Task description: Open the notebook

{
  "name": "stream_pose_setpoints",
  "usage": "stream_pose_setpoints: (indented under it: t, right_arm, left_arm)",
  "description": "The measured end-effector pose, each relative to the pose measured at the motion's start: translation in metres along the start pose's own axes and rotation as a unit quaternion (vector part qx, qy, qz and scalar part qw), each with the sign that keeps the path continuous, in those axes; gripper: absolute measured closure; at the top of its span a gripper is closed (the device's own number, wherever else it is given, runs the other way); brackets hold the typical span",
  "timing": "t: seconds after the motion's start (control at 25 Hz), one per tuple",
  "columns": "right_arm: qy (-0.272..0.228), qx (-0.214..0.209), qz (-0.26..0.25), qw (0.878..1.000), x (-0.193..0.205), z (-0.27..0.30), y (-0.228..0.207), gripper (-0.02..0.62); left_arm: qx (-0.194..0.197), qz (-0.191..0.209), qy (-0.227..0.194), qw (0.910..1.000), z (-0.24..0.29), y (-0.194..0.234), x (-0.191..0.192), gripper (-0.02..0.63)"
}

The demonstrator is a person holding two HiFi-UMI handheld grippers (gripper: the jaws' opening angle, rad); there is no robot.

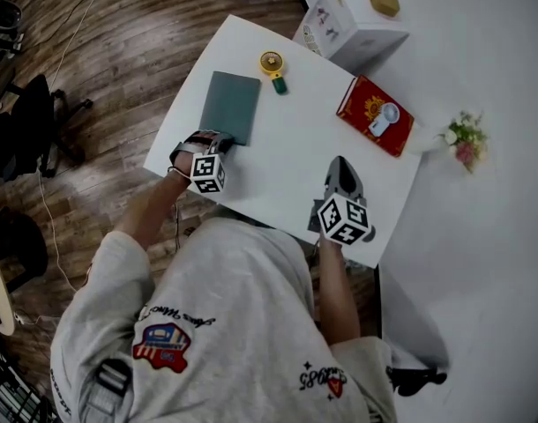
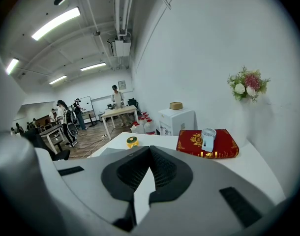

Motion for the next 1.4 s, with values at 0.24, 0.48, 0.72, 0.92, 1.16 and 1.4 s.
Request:
stream_pose_setpoints:
  t: [0.24, 0.48, 0.72, 0.92, 1.16, 1.4]
  right_arm:
    - [0.009, -0.005, -0.003, 1.0, 0.005, 0.003, 0.004, 0.607]
    - [0.013, -0.017, -0.007, 1.0, 0.006, 0.007, 0.012, 0.607]
    - [0.011, -0.03, -0.011, 0.999, 0.006, 0.009, 0.021, 0.607]
    - [0.012, -0.04, -0.015, 0.999, 0.005, 0.009, 0.028, 0.607]
    - [0.011, -0.05, -0.019, 0.999, 0.007, 0.009, 0.032, 0.607]
    - [0.009, -0.057, -0.02, 0.998, 0.007, 0.007, 0.034, 0.607]
  left_arm:
    - [-0.041, -0.116, -0.11, 0.9863, -0.031, 0.01, 0.003, 0.592]
    - [-0.096, -0.291, -0.242, 0.9205, -0.068, 0.019, 0.02, 0.592]
    - [-0.142, -0.429, -0.324, 0.8313, -0.098, 0.02, 0.043, 0.592]
    - [-0.161, -0.485, -0.353, 0.7838, -0.113, 0.019, 0.06, 0.594]
    - [-0.189, -0.534, -0.371, 0.7362, -0.125, 0.015, 0.083, 0.595]
    - [-0.202, -0.581, -0.383, 0.6891, -0.131, 0.012, 0.11, 0.597]
Point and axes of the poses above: the fingertips, and each gripper's own axes: z forward along the fingers, y to its left, x out of its underside, the point moved 7 cm from there along -z, backward along the fingers, and after that the axes turned 15 degrees about x, right-handed, at the moved point
